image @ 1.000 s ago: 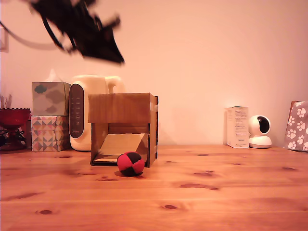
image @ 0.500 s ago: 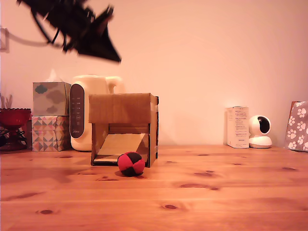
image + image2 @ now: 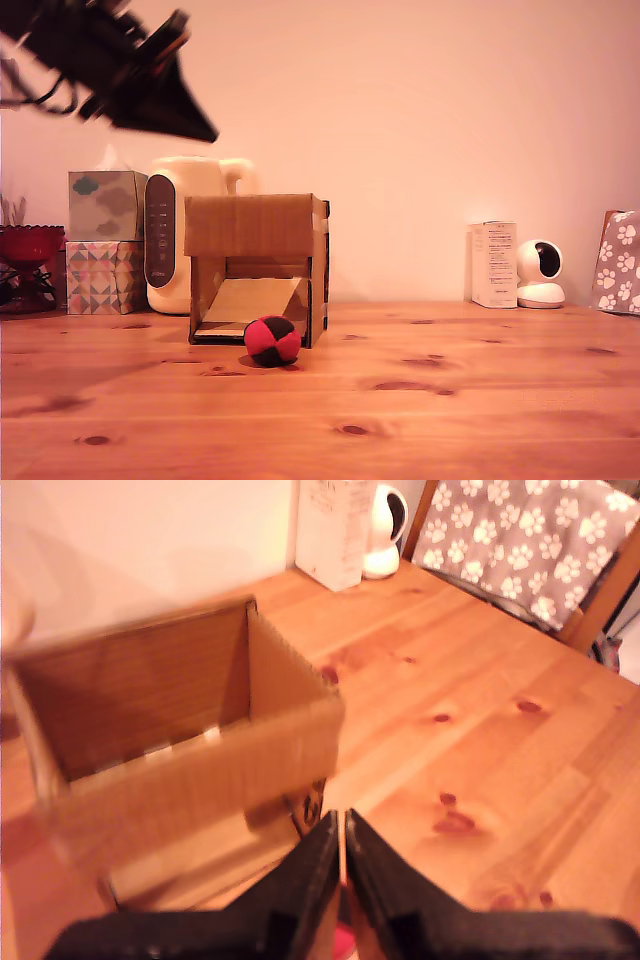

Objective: Drop the footbag into the cardboard dice tower

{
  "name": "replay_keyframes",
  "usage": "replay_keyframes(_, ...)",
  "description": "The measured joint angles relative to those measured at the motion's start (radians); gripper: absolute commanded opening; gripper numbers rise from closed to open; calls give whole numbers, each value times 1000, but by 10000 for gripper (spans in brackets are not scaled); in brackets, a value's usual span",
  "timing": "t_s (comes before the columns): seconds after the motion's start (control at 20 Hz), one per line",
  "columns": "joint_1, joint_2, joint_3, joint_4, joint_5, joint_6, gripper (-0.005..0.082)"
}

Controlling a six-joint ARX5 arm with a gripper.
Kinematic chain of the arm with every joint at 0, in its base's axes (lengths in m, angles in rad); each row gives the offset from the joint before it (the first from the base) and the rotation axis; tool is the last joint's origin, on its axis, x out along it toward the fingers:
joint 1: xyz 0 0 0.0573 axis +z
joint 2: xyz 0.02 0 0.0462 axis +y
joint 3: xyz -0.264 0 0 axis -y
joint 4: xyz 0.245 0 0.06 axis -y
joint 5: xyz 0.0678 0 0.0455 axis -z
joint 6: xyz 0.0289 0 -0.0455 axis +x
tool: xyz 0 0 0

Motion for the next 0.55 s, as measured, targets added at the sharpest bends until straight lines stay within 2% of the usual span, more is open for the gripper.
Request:
replay_keyframes(0.15,37,-67,-168,93,-2,-26,-19)
replay_keyframes(0.2,48,-99,-220,129,-2,-48,-19)
replay_keyframes(0.35,83,-211,-348,222,-8,-61,-19)
replay_keyframes(0.55,113,-335,-463,251,-13,-80,-19)
